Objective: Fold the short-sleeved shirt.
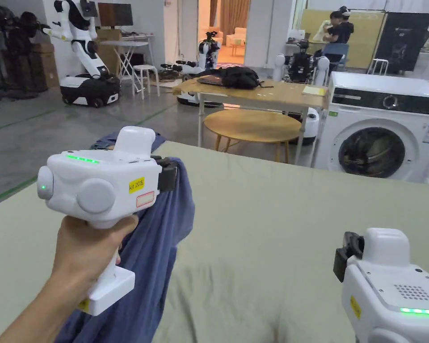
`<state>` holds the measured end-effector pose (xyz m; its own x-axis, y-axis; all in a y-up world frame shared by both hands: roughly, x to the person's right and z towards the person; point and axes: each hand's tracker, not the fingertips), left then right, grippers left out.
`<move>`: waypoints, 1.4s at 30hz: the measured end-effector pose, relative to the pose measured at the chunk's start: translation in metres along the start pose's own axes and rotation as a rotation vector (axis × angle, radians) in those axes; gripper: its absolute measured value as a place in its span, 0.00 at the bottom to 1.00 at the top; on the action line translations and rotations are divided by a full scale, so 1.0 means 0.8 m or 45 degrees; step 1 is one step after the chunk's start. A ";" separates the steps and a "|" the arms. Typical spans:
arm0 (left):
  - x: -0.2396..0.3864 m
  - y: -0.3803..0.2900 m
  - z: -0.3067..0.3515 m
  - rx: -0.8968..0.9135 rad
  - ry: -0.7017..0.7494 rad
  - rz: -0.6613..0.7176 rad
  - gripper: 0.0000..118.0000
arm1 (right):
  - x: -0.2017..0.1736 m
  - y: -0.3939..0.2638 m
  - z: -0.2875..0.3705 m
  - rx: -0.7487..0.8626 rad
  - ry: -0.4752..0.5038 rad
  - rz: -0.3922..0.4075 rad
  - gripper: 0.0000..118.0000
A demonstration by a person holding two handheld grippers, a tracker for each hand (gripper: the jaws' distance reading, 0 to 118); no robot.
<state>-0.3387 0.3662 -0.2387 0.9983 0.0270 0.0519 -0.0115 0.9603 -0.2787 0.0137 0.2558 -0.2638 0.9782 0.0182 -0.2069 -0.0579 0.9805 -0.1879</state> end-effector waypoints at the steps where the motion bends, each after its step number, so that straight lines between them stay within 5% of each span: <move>1: 0.015 0.010 -0.004 0.017 -0.040 -0.017 0.00 | 0.009 0.003 0.005 0.008 -0.012 0.002 0.00; 10: 0.195 0.038 -0.082 0.018 -0.400 -0.070 0.00 | 0.107 0.014 0.058 0.071 -0.206 -0.010 0.00; 17: 0.324 -0.046 -0.150 -0.231 -0.624 -0.111 0.00 | 0.173 -0.001 0.095 0.052 -0.350 0.003 0.00; 23: 0.357 -0.126 -0.173 -0.401 -0.691 -0.034 0.00 | 0.205 -0.020 0.110 -0.002 -0.405 -0.074 0.00; 25: 0.361 -0.138 -0.169 -0.392 -0.703 -0.033 0.15 | 0.207 -0.025 0.108 -0.030 -0.397 -0.076 0.00; 27: 0.363 -0.141 -0.162 -0.381 -0.701 -0.047 0.70 | 0.205 -0.031 0.103 -0.075 -0.377 -0.065 0.00; 32: 0.339 -0.126 -0.133 -0.275 -0.641 -0.047 0.68 | 0.187 -0.041 0.095 -0.117 -0.343 -0.045 0.00; 40: 0.256 -0.124 -0.055 -0.023 -0.291 -0.058 0.66 | 0.148 -0.037 0.085 -0.050 -0.302 -0.038 0.00; 41: 0.244 -0.127 -0.042 0.014 -0.226 -0.058 0.60 | 0.142 -0.036 0.084 -0.032 -0.297 -0.031 0.00; 42: 0.235 -0.130 -0.037 0.047 -0.182 -0.058 0.42 | 0.137 -0.035 0.083 -0.018 -0.298 -0.024 0.00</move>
<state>-0.1481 0.2629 -0.2286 0.9795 0.0198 0.2006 0.0291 0.9709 -0.2376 0.1360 0.2433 -0.2179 0.9986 0.0462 0.0244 -0.0403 0.9783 -0.2032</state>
